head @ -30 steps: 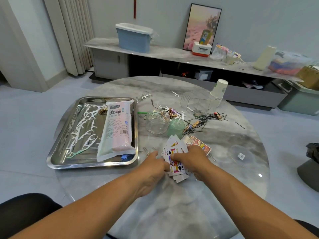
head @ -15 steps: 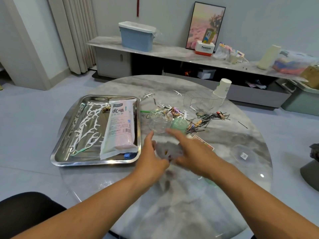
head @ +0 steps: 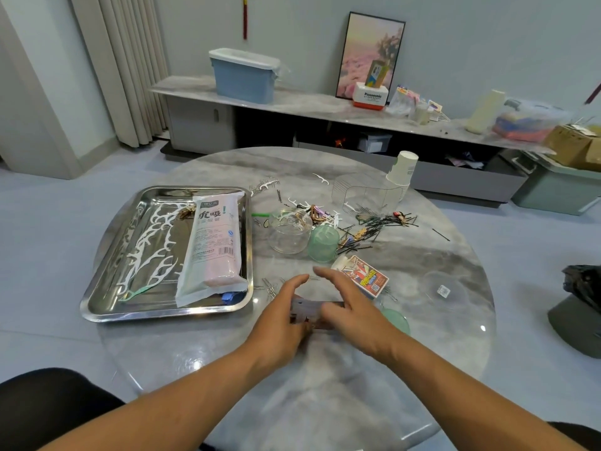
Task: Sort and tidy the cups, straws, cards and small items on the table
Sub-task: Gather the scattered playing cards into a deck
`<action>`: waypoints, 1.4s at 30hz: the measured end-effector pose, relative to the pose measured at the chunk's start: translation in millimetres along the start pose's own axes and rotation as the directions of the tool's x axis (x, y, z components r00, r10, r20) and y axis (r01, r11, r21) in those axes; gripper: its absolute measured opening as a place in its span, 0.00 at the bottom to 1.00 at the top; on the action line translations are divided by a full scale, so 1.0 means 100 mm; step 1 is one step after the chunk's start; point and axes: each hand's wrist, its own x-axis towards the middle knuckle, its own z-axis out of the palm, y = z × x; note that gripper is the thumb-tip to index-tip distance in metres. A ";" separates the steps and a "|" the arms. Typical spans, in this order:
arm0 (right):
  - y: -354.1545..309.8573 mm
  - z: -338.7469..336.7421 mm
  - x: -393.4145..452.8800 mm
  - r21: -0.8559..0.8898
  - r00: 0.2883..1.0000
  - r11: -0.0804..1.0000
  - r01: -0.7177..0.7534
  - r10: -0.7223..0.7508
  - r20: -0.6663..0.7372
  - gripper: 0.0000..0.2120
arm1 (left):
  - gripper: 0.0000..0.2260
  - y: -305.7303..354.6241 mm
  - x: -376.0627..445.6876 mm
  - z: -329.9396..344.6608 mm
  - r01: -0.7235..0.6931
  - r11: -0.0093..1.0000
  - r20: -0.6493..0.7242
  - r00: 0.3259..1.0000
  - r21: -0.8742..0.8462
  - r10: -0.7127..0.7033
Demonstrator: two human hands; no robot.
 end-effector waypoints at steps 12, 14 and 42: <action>0.13 0.48 -0.13 0.263 0.934 0.961 -0.084 0.169 -0.316 0.14 | 0.33 -0.06 -0.07 0.19 -0.097 0.988 -0.102 0.989 0.117 0.109; 0.09 0.49 -0.13 0.345 0.922 0.937 -0.052 0.177 -0.344 0.14 | 0.30 -0.06 -0.06 0.17 -0.121 0.979 -0.148 0.978 0.166 0.146; -0.14 0.03 0.17 -0.546 0.997 0.835 0.071 -0.063 0.034 0.19 | 0.44 0.26 0.09 0.02 0.186 0.982 0.193 0.965 -0.023 -0.178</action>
